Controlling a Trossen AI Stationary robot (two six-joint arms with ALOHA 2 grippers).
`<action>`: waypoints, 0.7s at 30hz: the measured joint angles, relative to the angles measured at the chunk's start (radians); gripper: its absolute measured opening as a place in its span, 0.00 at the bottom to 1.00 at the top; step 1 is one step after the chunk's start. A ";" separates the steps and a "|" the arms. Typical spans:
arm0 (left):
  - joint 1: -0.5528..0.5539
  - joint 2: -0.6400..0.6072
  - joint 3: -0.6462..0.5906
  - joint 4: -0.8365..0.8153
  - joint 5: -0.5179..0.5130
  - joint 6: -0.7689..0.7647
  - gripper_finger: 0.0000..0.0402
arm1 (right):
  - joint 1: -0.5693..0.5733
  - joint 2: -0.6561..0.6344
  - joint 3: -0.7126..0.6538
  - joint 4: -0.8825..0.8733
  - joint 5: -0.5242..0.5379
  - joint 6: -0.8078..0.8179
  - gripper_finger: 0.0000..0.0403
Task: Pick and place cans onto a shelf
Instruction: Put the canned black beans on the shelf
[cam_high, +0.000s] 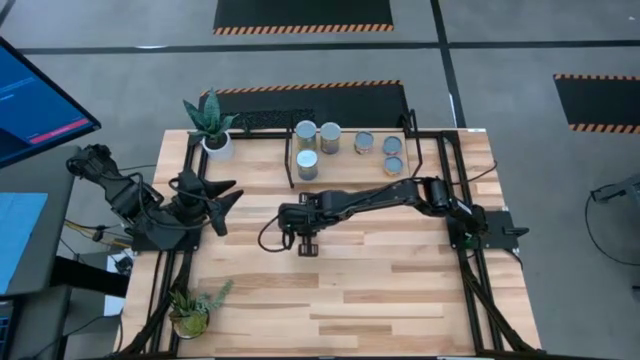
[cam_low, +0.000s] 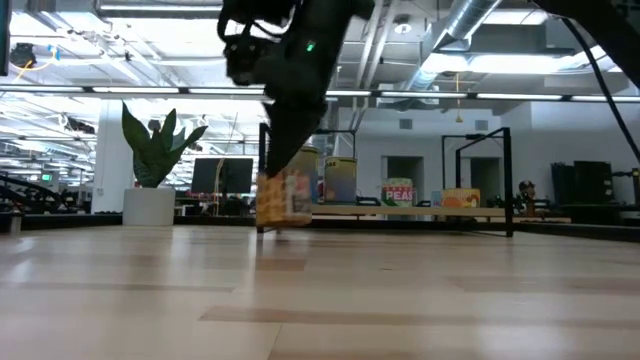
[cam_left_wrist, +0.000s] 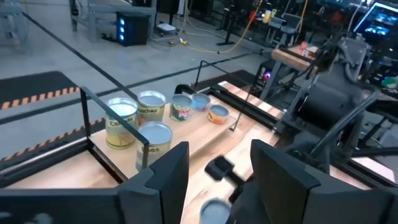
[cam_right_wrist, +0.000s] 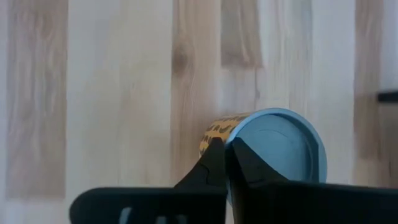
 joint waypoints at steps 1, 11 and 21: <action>0.000 0.000 0.000 0.000 0.009 0.000 0.41 | 0.004 0.000 0.020 -0.047 0.000 0.000 0.01; 0.000 0.000 0.000 0.001 0.096 -0.020 0.41 | 0.027 -0.057 0.142 -0.612 0.148 0.154 0.01; 0.000 0.000 -0.001 0.000 0.065 -0.017 0.41 | -0.001 -0.425 -0.181 -0.566 0.243 0.233 0.01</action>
